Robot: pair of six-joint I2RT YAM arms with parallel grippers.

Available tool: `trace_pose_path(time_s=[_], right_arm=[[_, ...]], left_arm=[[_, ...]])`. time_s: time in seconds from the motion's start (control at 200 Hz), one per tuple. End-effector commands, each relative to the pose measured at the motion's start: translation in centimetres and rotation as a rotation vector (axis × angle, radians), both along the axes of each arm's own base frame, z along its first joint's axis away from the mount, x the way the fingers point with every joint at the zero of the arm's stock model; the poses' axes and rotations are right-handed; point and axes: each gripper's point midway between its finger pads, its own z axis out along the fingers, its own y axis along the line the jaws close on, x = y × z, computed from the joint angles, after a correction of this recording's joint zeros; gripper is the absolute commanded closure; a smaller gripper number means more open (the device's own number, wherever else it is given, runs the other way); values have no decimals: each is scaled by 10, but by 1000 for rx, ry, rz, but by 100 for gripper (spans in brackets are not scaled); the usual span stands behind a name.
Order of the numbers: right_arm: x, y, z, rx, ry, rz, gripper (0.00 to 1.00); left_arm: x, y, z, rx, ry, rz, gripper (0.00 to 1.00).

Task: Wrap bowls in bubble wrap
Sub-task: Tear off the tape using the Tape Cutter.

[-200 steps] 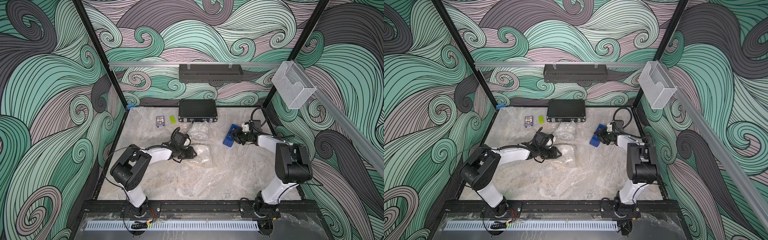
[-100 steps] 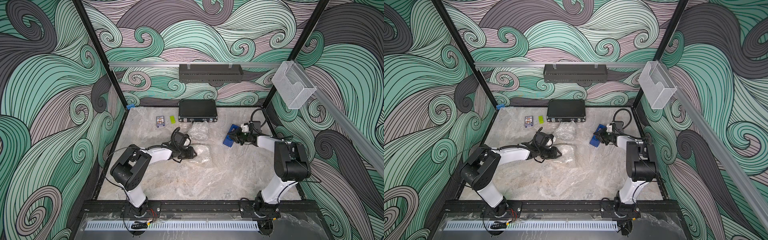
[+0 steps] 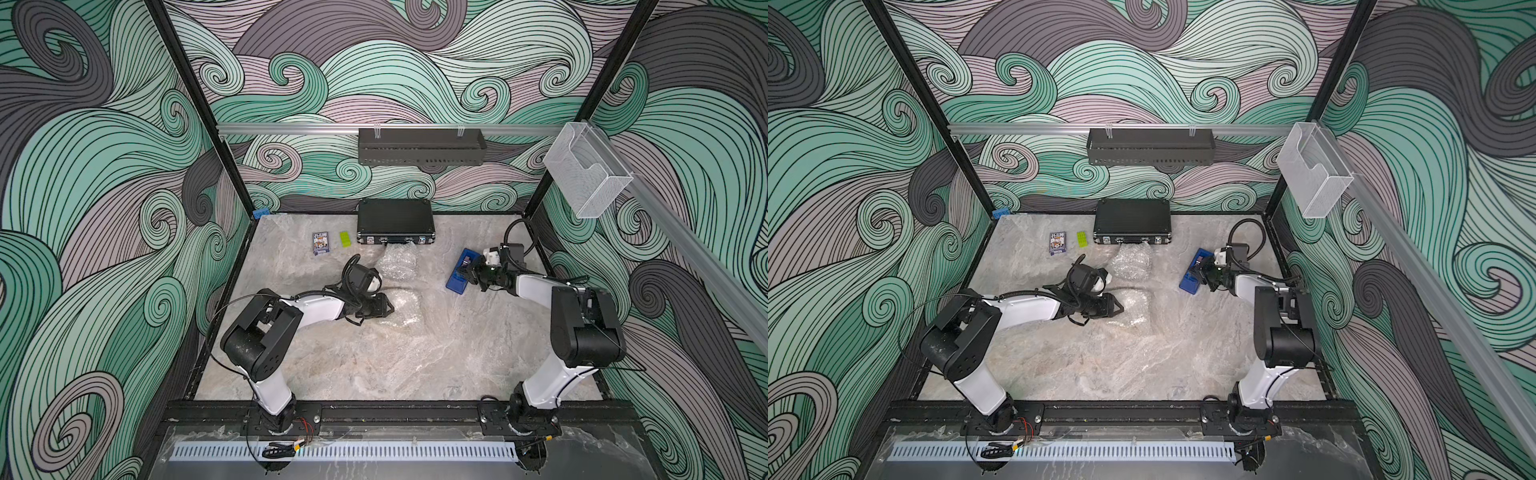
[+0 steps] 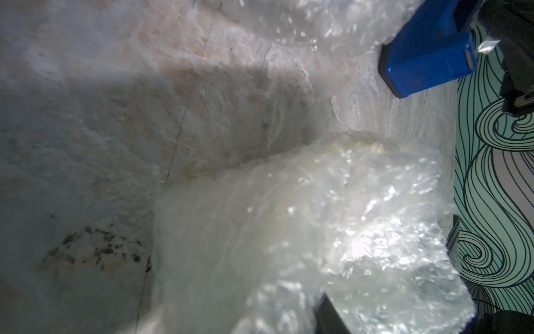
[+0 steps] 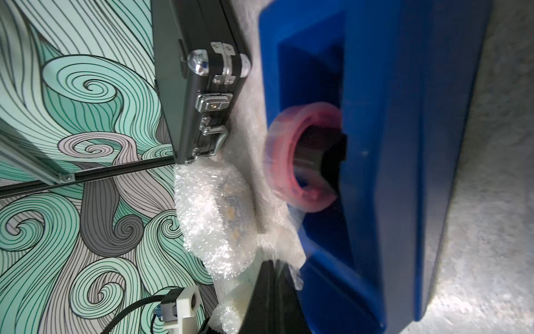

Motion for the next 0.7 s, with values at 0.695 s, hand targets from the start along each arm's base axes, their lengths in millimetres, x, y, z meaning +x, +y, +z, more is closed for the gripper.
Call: trace_pose_path(time_s=[0.695], right_arm=[[-101,45,12,-24,-22,188,100]], left_arm=[[-5,4,-6,10,17,-10,63]])
